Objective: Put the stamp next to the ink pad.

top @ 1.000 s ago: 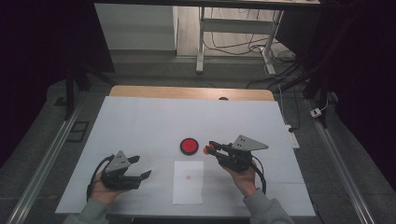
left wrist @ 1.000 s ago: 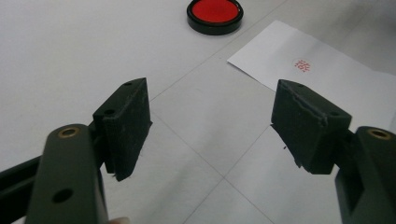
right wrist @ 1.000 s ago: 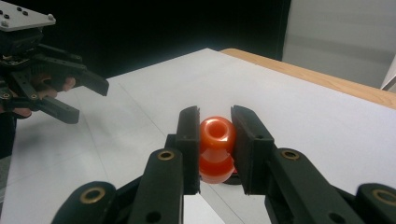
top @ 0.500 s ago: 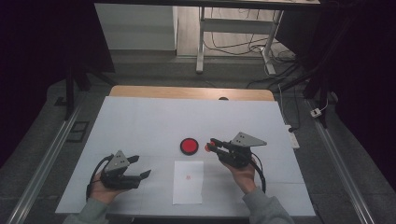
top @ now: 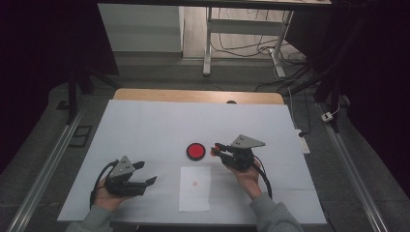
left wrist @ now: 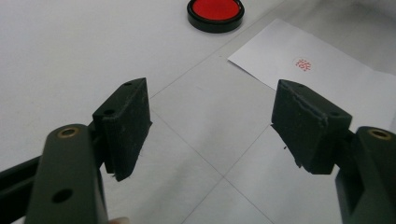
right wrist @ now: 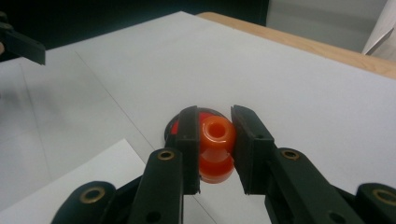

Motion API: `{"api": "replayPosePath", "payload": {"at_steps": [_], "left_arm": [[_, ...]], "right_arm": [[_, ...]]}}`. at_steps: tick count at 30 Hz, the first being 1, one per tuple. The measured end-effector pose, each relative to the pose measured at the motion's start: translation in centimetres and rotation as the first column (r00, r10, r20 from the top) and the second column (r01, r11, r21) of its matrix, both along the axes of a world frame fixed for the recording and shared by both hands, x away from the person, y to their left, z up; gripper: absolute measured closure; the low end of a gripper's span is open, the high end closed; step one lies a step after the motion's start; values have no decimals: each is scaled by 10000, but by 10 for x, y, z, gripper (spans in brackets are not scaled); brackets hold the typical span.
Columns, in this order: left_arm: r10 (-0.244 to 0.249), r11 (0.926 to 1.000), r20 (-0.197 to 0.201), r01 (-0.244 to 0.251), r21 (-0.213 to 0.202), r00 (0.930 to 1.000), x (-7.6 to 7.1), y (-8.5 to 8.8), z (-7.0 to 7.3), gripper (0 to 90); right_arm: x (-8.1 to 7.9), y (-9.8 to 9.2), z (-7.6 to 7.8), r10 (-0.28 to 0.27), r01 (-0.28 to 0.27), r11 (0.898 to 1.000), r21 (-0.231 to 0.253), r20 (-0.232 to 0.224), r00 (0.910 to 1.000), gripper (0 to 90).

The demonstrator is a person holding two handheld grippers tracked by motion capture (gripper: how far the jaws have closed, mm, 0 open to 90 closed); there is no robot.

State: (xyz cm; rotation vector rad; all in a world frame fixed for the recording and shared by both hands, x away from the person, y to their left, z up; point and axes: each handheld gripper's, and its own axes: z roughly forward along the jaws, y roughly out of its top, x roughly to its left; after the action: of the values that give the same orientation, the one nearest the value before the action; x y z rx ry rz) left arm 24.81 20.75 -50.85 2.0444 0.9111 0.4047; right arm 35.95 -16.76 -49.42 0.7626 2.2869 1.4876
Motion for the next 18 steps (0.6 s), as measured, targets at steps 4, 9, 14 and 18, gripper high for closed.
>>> {"api": "replayPosePath", "payload": {"at_steps": [4,9,14,18], "left_arm": [[2,10000,-35,-2,13,10000,0,0,0,281],[35,10000,-61,-35,-1,10000,0,0,0,280],[21,10000,-83,-21,15,10000,1,0,-1,278],[-33,10000,-100,34,58,9999,1,-2,-1,278]], "right_arm": [[5,3,-7,-121,117,9996,-249,-158,9998,721],[10,8,-16,-347,317,9957,-873,-320,9989,720],[14,9,-22,-379,328,9916,-1248,-388,9985,720],[15,10,-25,-452,386,9900,-1360,-458,9979,720]]}}
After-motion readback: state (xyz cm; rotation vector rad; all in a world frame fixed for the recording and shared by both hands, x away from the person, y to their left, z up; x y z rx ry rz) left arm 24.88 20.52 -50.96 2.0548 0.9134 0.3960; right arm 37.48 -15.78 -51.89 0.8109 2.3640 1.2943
